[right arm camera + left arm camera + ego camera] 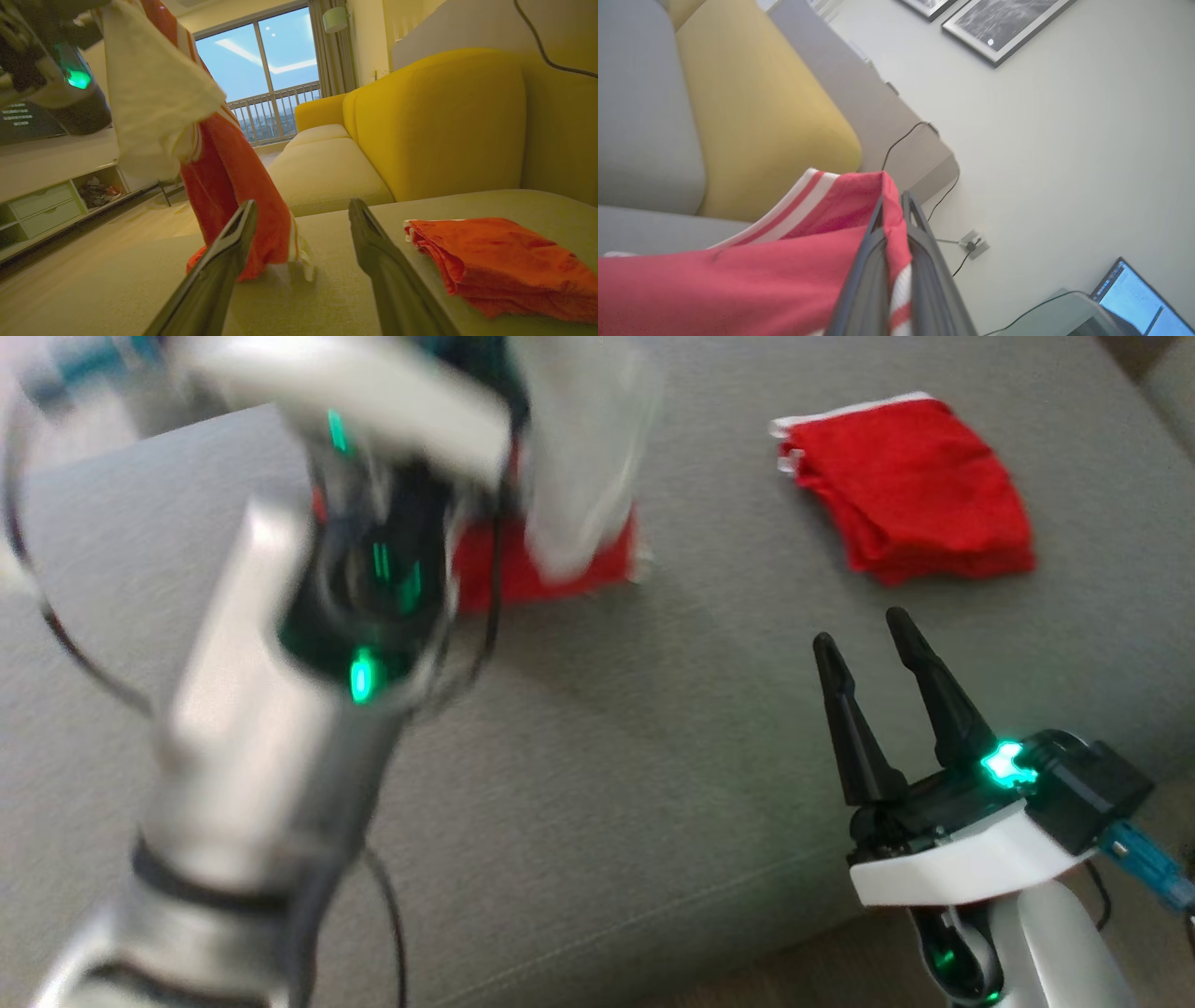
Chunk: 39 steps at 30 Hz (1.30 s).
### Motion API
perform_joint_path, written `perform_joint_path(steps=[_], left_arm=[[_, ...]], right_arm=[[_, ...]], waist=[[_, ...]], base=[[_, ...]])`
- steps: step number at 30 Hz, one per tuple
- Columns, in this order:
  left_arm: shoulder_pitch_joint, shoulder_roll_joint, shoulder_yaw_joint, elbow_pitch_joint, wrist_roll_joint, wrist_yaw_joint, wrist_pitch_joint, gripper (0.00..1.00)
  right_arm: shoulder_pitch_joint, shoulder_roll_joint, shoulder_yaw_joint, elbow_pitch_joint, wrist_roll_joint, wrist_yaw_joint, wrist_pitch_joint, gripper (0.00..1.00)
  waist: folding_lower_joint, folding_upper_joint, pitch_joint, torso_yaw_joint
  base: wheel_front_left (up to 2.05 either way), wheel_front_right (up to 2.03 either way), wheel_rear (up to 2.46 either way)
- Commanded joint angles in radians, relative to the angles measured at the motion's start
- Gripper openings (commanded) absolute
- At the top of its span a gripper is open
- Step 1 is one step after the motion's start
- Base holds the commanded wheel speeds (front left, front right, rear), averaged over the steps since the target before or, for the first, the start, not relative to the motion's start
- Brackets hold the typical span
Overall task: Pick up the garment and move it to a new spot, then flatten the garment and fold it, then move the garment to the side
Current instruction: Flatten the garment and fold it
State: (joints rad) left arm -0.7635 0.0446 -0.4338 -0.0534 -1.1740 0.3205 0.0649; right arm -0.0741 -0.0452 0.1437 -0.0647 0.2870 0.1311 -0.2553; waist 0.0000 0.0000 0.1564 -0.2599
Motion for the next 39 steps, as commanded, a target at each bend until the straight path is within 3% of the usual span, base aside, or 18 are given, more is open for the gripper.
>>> perform_joint_path(steps=[1, 5, 12, 16, 21, 28, 33, 38, 39], left_arm=[[-0.115, 0.006, 0.032, -0.011, -0.026, 0.021, -0.023, 0.00], [-0.318, 0.006, 0.034, 0.088, -0.100, 0.058, -0.097, 0.00], [-0.581, 0.006, 0.040, 0.285, -0.202, 0.048, -0.249, 0.00], [-0.641, 0.006, 0.048, 0.406, -0.231, 0.043, -0.300, 0.00], [-0.531, 0.016, 0.105, 0.552, -0.230, 0.035, -0.320, 0.00], [-0.214, 0.161, 0.190, 0.692, -0.220, 0.008, -0.325, 0.00], [-0.089, 0.277, 0.263, 0.741, -0.146, -0.063, -0.326, 0.00], [-0.042, 0.275, 0.316, 0.743, -0.059, -0.151, -0.326, 0.00], [-0.036, 0.277, 0.314, 0.746, -0.031, -0.165, -0.326, 0.31]], right_arm=[[-0.035, -0.005, 0.021, -0.033, 0.013, 0.000, -0.006, 1.00], [-0.035, -0.005, 0.019, -0.032, 0.032, 0.000, -0.006, 1.00], [-0.031, -0.005, 0.003, -0.035, 0.036, 0.000, -0.006, 1.00], [-0.028, -0.005, -0.009, -0.038, 0.028, 0.000, -0.006, 1.00], [-0.032, -0.005, -0.001, -0.041, 0.027, 0.000, -0.006, 1.00], [-0.033, -0.005, 0.006, -0.034, 0.029, 0.000, -0.006, 1.00], [-0.035, -0.005, 0.043, 0.002, 0.037, 0.000, -0.006, 1.00], [-0.052, -0.005, 0.093, 0.086, 0.064, 0.000, -0.006, 1.00], [-0.058, -0.005, 0.100, 0.111, 0.076, 0.000, -0.006, 1.00]], waist=[[0.0000, 0.0000, -0.003, -0.044], [0.0000, 0.0000, -0.008, -0.083], [0.0000, 0.0000, -0.013, -0.096], [0.0000, 0.0000, -0.013, -0.078], [0.0000, 0.0000, -0.001, -0.060], [0.0000, 0.0000, 0.030, -0.046], [0.0000, 0.0000, 0.061, -0.026], [0.0000, 0.0000, 0.084, 0.012], [0.0000, 0.0000, 0.087, 0.020]], base=[[0.00, 0.00, 0.00], [0.00, 0.00, 0.00], [0.00, 0.00, 0.00], [0.00, 0.00, 0.00], [0.00, 0.00, 0.00], [0.00, 0.00, 0.00], [0.00, 0.00, 0.00], [0.00, 0.00, 0.00], [0.00, 0.00, 0.00]])
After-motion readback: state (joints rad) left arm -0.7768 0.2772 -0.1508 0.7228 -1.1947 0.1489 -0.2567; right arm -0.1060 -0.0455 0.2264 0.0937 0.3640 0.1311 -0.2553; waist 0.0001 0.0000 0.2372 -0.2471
